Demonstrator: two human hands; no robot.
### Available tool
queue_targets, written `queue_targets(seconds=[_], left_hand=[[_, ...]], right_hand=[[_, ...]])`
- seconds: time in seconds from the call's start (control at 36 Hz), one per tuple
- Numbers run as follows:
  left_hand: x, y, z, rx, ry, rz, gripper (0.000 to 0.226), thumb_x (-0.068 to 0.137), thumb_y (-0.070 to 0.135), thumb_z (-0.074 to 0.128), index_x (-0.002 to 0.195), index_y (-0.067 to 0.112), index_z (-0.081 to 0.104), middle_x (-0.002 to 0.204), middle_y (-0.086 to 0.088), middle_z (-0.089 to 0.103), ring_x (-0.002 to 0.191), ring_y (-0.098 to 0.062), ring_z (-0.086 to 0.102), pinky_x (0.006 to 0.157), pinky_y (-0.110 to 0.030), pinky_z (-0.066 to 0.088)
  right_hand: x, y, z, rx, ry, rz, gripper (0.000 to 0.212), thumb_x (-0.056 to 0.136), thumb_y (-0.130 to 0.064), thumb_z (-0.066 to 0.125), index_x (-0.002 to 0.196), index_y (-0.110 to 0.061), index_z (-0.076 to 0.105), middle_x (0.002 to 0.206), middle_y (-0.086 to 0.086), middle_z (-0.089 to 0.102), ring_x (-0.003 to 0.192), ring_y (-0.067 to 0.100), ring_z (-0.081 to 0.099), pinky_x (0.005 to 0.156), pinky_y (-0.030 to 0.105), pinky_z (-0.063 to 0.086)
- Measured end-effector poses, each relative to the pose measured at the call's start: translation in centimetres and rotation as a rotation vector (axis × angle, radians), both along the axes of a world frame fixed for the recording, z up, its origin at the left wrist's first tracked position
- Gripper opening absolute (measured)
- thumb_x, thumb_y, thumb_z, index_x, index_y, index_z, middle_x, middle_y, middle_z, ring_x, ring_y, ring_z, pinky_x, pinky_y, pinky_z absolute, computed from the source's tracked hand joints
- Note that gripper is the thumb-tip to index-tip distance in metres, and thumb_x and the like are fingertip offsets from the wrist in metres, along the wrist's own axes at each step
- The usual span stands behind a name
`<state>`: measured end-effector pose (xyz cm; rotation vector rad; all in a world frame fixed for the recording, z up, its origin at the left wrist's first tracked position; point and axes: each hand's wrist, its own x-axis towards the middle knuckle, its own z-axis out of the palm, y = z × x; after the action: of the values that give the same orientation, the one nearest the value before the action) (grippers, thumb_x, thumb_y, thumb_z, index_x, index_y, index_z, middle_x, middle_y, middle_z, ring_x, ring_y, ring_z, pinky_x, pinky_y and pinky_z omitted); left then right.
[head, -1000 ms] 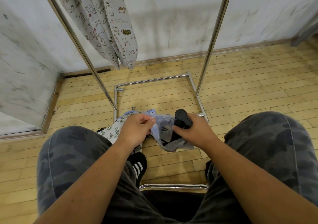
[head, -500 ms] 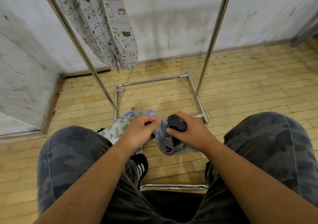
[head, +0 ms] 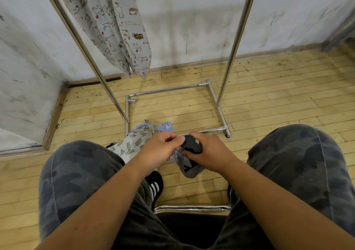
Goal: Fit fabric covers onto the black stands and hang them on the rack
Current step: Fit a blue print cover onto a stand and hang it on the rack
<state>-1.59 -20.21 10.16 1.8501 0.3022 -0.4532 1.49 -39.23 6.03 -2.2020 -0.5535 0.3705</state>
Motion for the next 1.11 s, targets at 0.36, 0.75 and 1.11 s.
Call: queue_targets(seconds=[0.36,0.75,1.11], left_hand=[[0.0,0.0,-0.3,0.049,0.005,-0.041,0.039,0.094,0.051,0.066,0.074,0.02,0.058,0.054,0.011,0.048,0.049,-0.009,0.039,0.062,-0.031,0.037],[0.6,1.0,-0.8,0.203,-0.067,0.059,0.046,0.09,0.047,0.071,0.075,0.021,0.036,0.064,0.008,0.036,0.054,-0.011,0.032,0.057,-0.029,0.029],[0.6,1.5,-0.6,0.246,-0.089,0.147,0.041,0.094,0.035,0.069,0.079,0.02,0.035,0.066,0.005,0.034,0.055,-0.015,0.028,0.057,-0.029,0.029]], right_hand=[[-0.2,0.3,0.1,-0.025,-0.04,0.03,0.024,0.086,-0.029,0.078,0.108,-0.021,0.071,0.091,-0.003,0.073,0.083,0.012,0.064,0.073,0.031,0.05],[0.4,0.3,0.5,-0.18,0.114,-0.075,0.061,0.087,-0.006,0.069,0.142,-0.027,0.053,0.122,0.001,0.055,0.103,0.017,0.053,0.083,0.028,0.047],[1.4,-1.0,0.7,-0.231,0.068,-0.358,0.046,0.093,0.008,0.051,0.128,-0.017,0.068,0.127,0.01,0.062,0.105,0.022,0.061,0.083,0.026,0.051]])
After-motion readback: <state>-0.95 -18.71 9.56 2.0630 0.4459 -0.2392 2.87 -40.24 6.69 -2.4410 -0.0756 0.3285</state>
